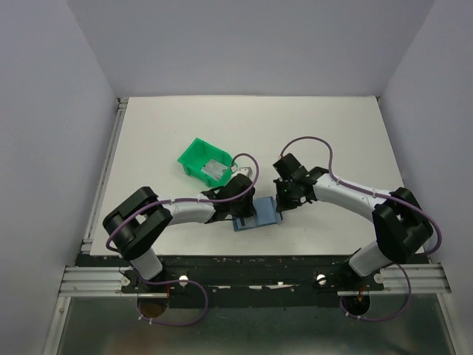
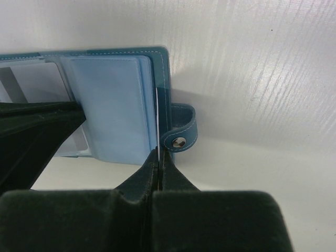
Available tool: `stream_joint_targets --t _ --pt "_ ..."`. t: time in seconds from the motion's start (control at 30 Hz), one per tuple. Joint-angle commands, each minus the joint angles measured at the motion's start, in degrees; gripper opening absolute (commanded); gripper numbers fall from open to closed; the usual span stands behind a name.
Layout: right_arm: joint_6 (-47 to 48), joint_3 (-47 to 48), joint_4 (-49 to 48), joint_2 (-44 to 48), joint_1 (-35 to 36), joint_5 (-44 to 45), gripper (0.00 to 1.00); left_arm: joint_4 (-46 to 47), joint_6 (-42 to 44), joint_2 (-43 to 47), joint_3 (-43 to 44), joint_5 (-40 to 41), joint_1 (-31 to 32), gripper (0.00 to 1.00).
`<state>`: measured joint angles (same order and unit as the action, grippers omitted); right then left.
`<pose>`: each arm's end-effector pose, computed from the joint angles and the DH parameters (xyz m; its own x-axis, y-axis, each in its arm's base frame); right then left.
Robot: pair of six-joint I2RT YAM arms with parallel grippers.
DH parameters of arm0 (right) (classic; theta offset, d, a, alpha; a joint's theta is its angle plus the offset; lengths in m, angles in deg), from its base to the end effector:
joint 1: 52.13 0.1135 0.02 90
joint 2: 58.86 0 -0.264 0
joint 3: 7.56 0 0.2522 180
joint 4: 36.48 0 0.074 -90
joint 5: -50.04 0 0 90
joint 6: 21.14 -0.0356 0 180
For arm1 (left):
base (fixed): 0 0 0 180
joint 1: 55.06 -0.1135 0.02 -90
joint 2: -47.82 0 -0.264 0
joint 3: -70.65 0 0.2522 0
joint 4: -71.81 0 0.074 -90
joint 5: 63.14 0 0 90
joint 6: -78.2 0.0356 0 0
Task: Put the credit cards into the card holder
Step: Turn over the card slot in the card holder.
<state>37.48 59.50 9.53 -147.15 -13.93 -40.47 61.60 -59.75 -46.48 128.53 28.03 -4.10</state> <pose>0.2274 0.1793 0.1850 -0.9421 -0.0788 -0.3260 -0.1529 0.9660 0.2085 0.2009 -0.2465 0.1474 -0.8767 -0.0975 -0.4710 0.1742 0.8483 -0.5000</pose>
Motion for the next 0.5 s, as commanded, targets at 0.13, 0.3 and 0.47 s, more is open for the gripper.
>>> stream_joint_targets --t 0.13,0.3,0.47 --pt "0.7 -1.9 -0.1 -1.3 0.0 2.4 0.00 -7.9 1.3 0.6 -0.7 0.0 0.1 0.00" --pt "0.4 -2.5 -0.3 -1.8 0.0 2.6 0.00 -8.9 1.5 5.9 0.1 1.4 0.1 0.00" --pt "0.2 -2.7 -0.3 -1.7 0.0 2.4 0.00 -4.0 2.0 7.8 0.6 0.2 0.2 0.00"
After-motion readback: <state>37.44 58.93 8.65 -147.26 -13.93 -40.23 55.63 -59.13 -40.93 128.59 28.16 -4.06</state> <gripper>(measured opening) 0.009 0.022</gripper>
